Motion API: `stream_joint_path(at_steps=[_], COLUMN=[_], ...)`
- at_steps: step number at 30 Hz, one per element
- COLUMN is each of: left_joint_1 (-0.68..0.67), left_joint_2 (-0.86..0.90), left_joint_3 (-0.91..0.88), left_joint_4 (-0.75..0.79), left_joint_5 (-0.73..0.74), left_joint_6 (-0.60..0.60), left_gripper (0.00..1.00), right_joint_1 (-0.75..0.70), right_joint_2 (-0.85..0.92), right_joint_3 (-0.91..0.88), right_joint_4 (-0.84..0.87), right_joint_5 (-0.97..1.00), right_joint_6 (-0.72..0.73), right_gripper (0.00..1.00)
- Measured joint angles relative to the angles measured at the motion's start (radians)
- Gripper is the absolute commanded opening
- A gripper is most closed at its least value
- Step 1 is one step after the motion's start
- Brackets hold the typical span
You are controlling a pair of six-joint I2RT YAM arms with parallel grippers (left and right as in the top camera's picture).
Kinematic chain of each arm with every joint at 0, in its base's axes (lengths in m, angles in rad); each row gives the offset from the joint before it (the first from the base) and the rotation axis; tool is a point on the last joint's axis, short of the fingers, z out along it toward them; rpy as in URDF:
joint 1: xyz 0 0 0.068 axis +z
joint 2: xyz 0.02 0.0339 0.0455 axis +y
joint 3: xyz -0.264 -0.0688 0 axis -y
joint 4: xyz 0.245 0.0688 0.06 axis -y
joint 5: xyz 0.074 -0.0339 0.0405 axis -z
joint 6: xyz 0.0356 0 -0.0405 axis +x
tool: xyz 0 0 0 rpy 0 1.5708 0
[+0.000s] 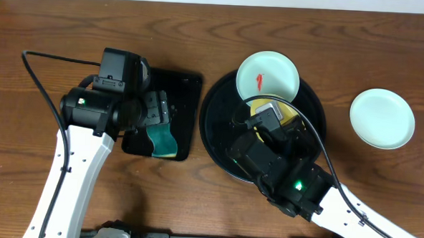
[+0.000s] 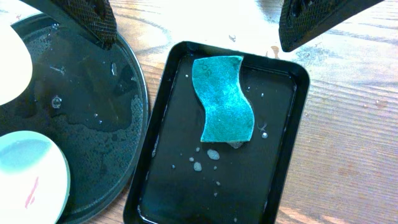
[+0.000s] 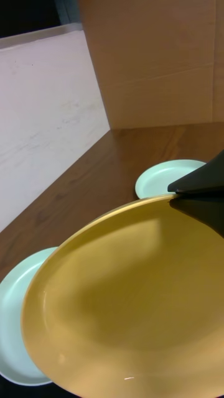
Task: Clean dirty plates on tray and stack at the side
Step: 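Lift the yellow plate with the right gripper and stack it on the pale green plate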
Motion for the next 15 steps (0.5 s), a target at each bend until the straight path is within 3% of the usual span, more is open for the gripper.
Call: stream_joint_path(at_steps=[15], left_joint_1=[0.000], left_joint_2=[0.000], left_joint_3=[0.000], left_joint_4=[0.000], left_joint_5=[0.000], left_joint_6=[0.000], left_gripper=[0.84], right_joint_1=[0.000], right_joint_2=[0.000], right_joint_3=[0.000], right_joint_4=[0.000], right_joint_5=[-0.002], right_joint_6=[0.006], right_gripper=[0.01])
